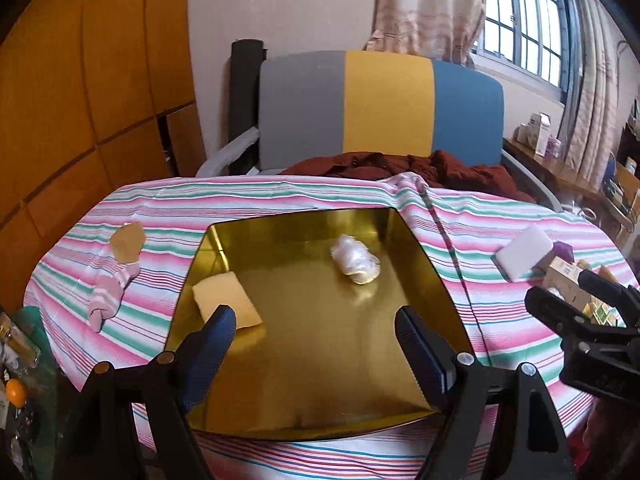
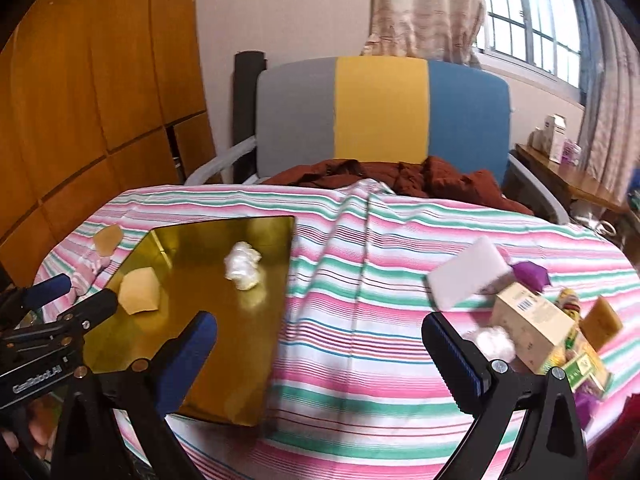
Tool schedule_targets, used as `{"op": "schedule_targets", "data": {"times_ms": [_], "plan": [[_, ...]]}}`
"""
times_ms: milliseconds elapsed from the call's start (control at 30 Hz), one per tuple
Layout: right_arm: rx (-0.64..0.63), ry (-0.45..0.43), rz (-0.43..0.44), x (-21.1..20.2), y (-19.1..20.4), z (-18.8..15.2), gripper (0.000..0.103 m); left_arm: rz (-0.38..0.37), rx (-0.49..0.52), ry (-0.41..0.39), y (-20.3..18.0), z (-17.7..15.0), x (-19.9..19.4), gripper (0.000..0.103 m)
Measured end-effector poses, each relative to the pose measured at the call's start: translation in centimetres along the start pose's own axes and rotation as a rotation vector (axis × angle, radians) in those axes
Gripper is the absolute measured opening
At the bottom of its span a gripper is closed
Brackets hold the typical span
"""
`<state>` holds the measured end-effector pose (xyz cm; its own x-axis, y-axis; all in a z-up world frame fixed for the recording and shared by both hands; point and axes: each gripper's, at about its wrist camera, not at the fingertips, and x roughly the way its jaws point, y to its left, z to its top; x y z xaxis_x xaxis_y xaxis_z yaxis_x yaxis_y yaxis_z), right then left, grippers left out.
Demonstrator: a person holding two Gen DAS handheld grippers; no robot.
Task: Organize objects
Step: 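Move both tools from the tray back toward the items on the cloth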
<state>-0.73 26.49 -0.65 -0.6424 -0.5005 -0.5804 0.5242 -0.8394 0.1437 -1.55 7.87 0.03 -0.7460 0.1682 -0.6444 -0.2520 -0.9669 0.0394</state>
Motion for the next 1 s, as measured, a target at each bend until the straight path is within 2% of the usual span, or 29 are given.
{"op": "schedule_targets", "data": {"times_ms": [733, 1000], "plan": [[0.151, 0.023, -0.164, -2.4, -9.4, -1.9, 0.103, -0.178, 0.160, 0.021, -6.1, -0.4, -0.3, 0.084], [0.177, 0.018, -0.214, -3.4, -11.4, -2.4, 0.103, -0.241, 0.209, 0.022, -8.3, -0.6, -0.7, 0.086]]}}
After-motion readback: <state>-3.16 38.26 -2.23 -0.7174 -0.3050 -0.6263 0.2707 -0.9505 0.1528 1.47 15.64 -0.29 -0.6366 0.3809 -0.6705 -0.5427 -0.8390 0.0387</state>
